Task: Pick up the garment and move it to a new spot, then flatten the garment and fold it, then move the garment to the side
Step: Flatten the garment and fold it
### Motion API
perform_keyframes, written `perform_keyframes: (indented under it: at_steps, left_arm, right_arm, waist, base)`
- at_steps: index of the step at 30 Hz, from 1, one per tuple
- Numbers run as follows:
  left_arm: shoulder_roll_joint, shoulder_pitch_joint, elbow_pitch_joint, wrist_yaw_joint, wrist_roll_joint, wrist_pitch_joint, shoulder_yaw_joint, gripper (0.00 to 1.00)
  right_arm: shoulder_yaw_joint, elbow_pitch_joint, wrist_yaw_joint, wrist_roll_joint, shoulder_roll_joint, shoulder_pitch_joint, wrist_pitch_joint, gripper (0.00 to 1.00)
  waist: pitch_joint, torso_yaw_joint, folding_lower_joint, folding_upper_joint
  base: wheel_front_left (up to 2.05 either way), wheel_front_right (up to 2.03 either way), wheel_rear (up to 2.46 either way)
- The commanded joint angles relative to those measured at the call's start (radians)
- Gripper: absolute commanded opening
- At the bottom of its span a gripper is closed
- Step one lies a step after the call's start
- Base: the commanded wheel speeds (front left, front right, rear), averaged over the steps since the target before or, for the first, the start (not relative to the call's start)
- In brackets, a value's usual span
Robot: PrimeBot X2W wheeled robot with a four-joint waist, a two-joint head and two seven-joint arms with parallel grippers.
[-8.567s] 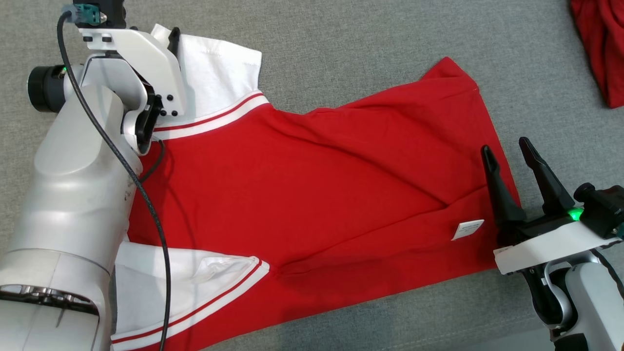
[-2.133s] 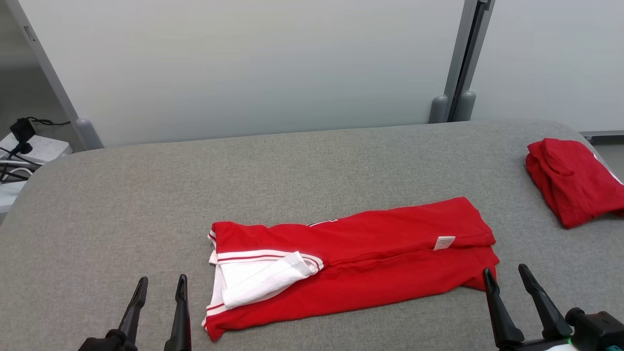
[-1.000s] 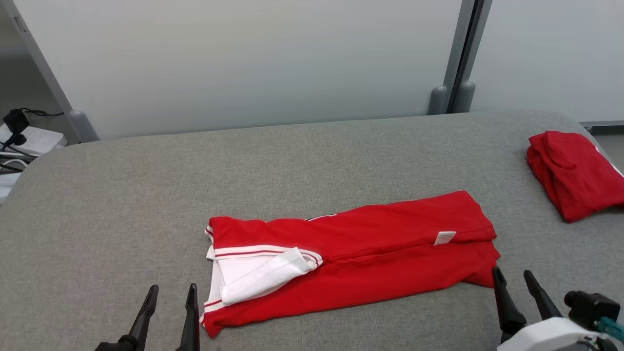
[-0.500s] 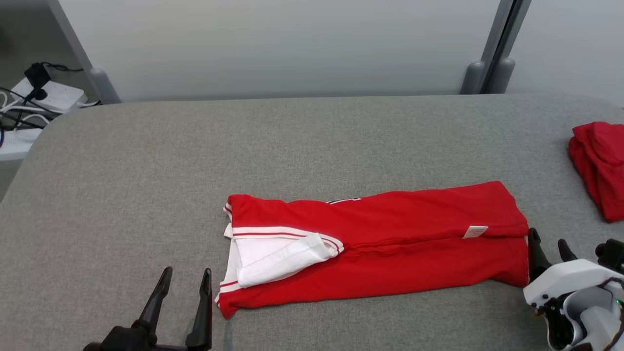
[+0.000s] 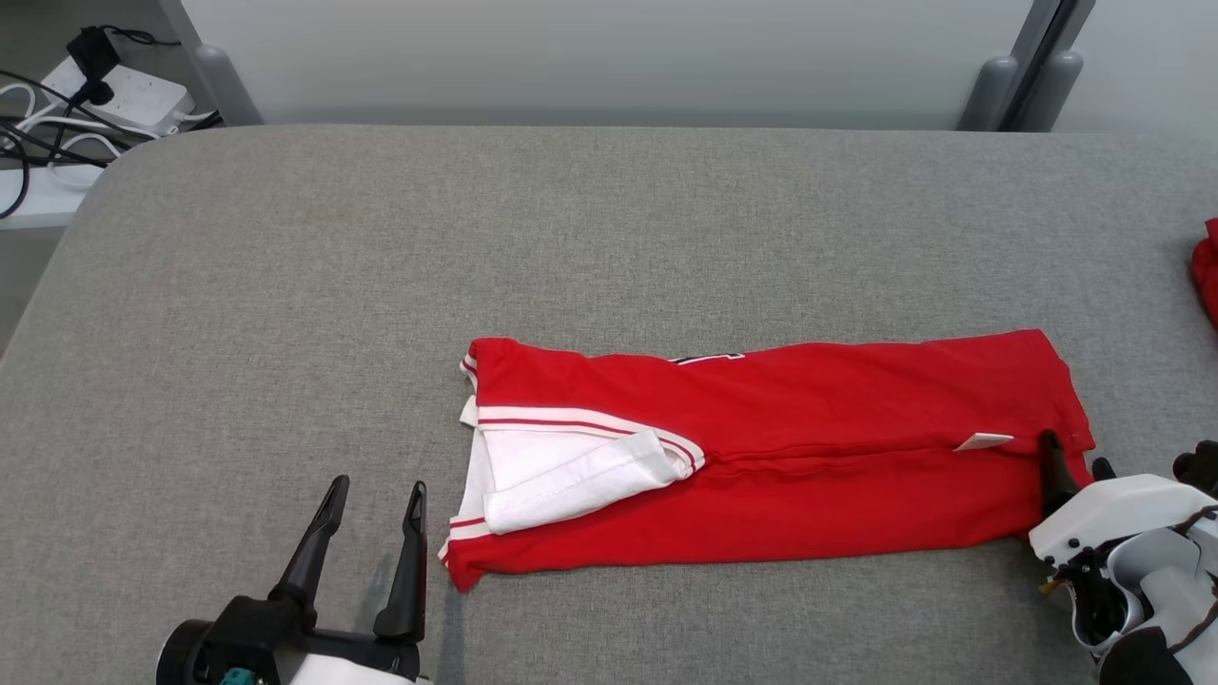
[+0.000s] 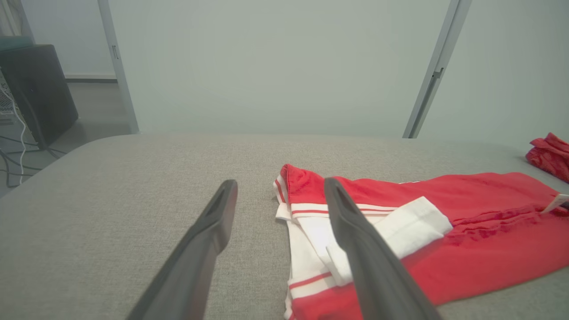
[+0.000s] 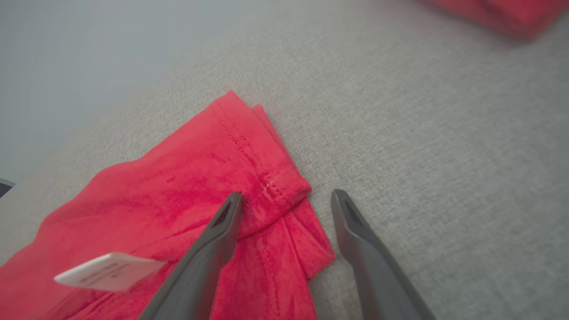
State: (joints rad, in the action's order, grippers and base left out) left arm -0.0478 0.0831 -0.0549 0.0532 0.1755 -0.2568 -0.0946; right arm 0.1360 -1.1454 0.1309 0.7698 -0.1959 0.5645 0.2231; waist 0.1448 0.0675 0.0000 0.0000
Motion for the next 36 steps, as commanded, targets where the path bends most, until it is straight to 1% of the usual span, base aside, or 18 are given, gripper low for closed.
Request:
perform_keyframes:
  at_steps: [1,4,5,6,7,8,12,16,22,30,32,36]
  left_arm:
    - [-0.002,-0.044,0.023,0.008,-0.005,-0.005,0.028,1.00]
    - [-0.002,-0.052,0.021,0.008,-0.007,-0.005,0.027,1.00]
    - [-0.002,-0.054,0.020,0.008,-0.006,-0.005,0.027,1.00]
    - [-0.002,-0.055,0.019,0.008,-0.005,-0.005,0.026,1.00]
    - [-0.002,-0.056,0.018,0.008,-0.004,-0.005,0.026,1.00]
    - [-0.002,-0.057,0.018,0.007,-0.002,-0.005,0.025,1.00]
    - [-0.002,-0.059,0.014,0.005,0.005,-0.005,0.024,1.00]
    - [-0.002,-0.059,0.014,0.003,0.010,-0.005,0.024,1.00]
    - [-0.002,-0.055,0.022,0.000,0.014,-0.005,0.024,1.00]
    - [-0.002,-0.057,0.027,-0.006,0.025,-0.005,0.024,1.00]
    - [-0.002,-0.055,0.027,-0.008,0.029,-0.005,0.023,1.00]
    - [-0.002,-0.056,0.026,-0.010,0.035,-0.005,0.020,1.00]
  right_arm:
    - [0.023,0.009,0.000,0.008,-0.003,0.016,-0.004,1.00]
    - [0.039,-0.015,0.000,0.024,0.004,0.023,-0.018,1.00]
    - [0.046,-0.020,0.000,0.029,0.007,0.025,-0.024,0.69]
    - [0.052,-0.022,0.000,0.033,0.007,0.026,-0.024,0.41]
    - [0.056,-0.023,0.000,0.040,0.009,0.027,-0.025,0.24]
    - [0.066,-0.022,0.000,0.045,0.012,0.026,-0.033,0.00]
    - [0.095,-0.007,0.000,0.070,0.009,0.022,-0.044,0.00]
    - [0.118,0.012,0.000,0.086,-0.013,0.020,-0.016,0.00]
    - [0.111,0.027,0.000,0.117,-0.071,0.009,0.024,0.00]
    - [0.093,0.063,0.000,0.135,-0.154,-0.011,0.038,0.00]
    - [0.100,0.121,0.000,0.131,-0.166,-0.022,0.038,0.00]
    - [0.115,0.261,0.000,0.159,-0.154,-0.058,0.038,0.00]
  waist:
    - [0.002,0.002,0.0000,0.0000]
    - [0.006,0.004,0.0000,0.0000]
    - [0.007,0.004,0.0000,0.0000]
    - [0.007,0.004,0.0000,0.0000]
    - [0.007,0.005,0.0000,0.0000]
    - [0.007,0.005,0.0000,0.0000]
    - [0.004,0.004,0.0000,0.0000]
    - [0.000,0.002,0.0000,0.0000]
    - [-0.001,-0.006,0.0000,0.0000]
    - [-0.007,-0.026,0.0000,0.0000]
    - [-0.010,-0.032,0.0000,0.0000]
    - [-0.015,-0.037,0.0000,0.0000]
  base:
    - [0.00,0.00,0.00]
    - [0.00,0.00,0.00]
    - [0.00,0.00,0.00]
    - [0.00,0.00,0.00]
    - [0.00,0.00,0.00]
    - [0.00,0.00,0.00]
    - [0.00,0.00,0.00]
    - [0.00,0.00,0.00]
    - [0.00,0.00,0.00]
    - [0.00,0.00,0.00]
    - [0.00,0.00,0.00]
    - [0.00,0.00,0.00]
